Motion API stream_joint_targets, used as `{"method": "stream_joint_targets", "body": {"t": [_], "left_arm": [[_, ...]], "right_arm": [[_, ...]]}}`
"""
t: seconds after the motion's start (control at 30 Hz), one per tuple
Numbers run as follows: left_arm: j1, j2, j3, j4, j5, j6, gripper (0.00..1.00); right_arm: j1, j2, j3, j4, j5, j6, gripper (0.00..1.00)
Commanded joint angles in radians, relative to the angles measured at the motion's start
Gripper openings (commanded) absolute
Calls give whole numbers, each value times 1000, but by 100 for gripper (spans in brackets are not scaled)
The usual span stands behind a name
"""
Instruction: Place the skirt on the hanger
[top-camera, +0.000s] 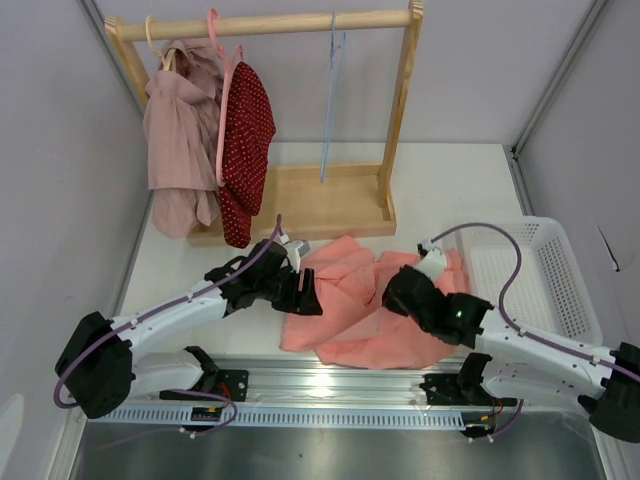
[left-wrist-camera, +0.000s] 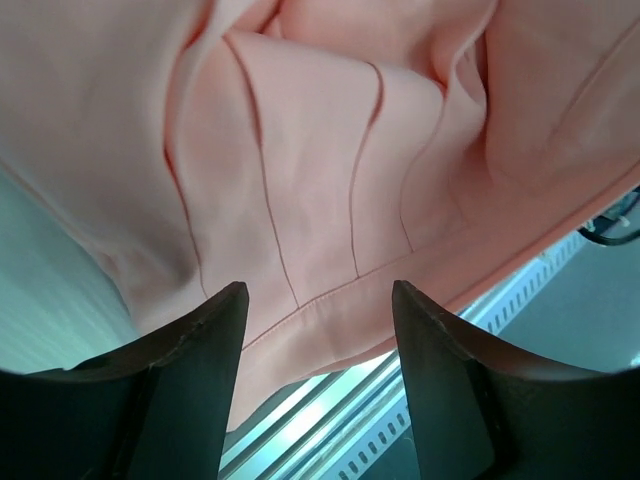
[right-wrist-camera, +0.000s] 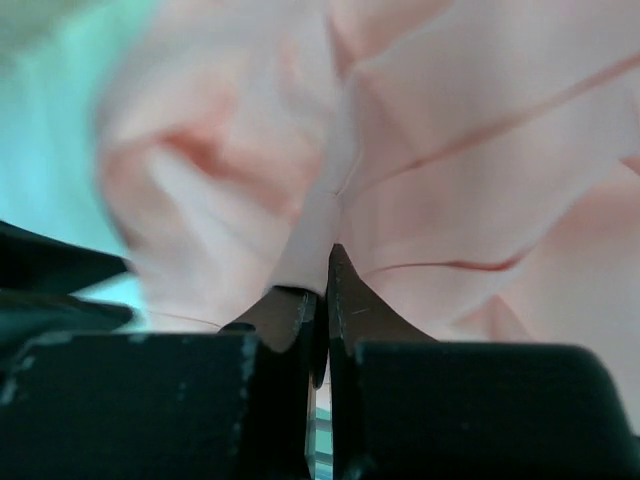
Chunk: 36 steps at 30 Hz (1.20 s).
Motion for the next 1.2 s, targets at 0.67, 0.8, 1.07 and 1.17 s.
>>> {"method": "stream_joint_targets", "body": {"t": [0.67,0.8,1.07,1.17], "left_arm": [[-35,-114,-68,216,64,-25,75],[-71,-114,-53,230,30,-22,77],[-228,-42,13,284,-173,-79,77],[-315,-30,18,307,-307,-119,77]], "right_arm": [[12,271,203,-63,-71,-99,0],[43,309,215,-67,-55,-97,0],[51,374,314,-99,-25,-125,0],[45,379,334,-103,-24,-125,0]]}}
